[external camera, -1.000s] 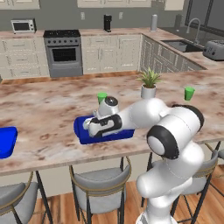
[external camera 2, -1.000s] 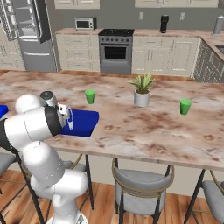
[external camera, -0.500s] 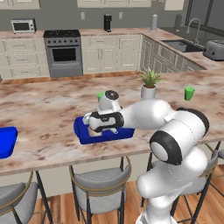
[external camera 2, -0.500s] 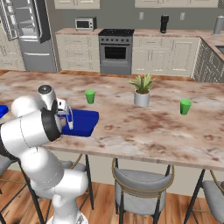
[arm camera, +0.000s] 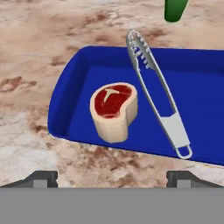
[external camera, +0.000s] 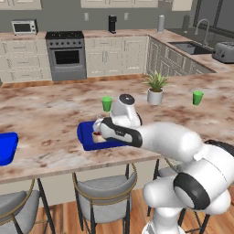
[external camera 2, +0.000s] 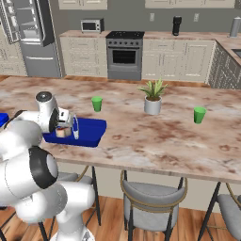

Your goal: Gather the eggplant and sweet potato from the fridge and place them on a tray on the dining counter. Then gather the steak and chicken drumstick from the fridge and place them on the other tray.

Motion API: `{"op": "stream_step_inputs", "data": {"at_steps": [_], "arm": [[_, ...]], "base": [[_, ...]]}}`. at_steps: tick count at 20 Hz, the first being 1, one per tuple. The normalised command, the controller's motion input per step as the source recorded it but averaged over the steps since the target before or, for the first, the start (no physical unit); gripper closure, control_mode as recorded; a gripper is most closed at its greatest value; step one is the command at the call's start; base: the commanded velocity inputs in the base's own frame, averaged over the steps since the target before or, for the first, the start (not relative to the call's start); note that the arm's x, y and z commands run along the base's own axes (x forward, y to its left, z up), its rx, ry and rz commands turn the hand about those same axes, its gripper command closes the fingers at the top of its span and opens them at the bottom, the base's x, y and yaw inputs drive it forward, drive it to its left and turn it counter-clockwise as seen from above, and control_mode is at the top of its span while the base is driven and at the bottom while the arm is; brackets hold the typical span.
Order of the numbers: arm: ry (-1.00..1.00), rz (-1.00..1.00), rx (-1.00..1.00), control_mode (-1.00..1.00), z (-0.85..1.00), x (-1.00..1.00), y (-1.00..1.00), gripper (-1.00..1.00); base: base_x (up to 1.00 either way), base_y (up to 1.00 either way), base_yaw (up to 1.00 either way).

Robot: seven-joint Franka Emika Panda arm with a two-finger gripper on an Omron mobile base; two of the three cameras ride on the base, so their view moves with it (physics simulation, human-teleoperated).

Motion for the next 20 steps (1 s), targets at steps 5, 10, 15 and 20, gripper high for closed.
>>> {"op": "stream_step_inputs", "data": {"at_steps": [5, 10, 15, 20], "arm": [[0.0, -0.04, 0.01, -1.0, 0.48, -0.43, -0.22, -1.0], [0.0, -0.01, 0.0, -1.0, 0.4, -0.27, -0.21, -1.0], [0.0, 0.0, 0.0, -1.0, 0.29, -0.22, -0.06, -1.0], [0.0, 0.0, 0.0, -1.0, 0.23, -0.34, -0.11, -1.0]], "base": [[0.0, 0.0, 0.0], [0.0, 0.0, 0.0], [0.0, 0.0, 0.0], [0.0, 0.0, 0.0]]}}
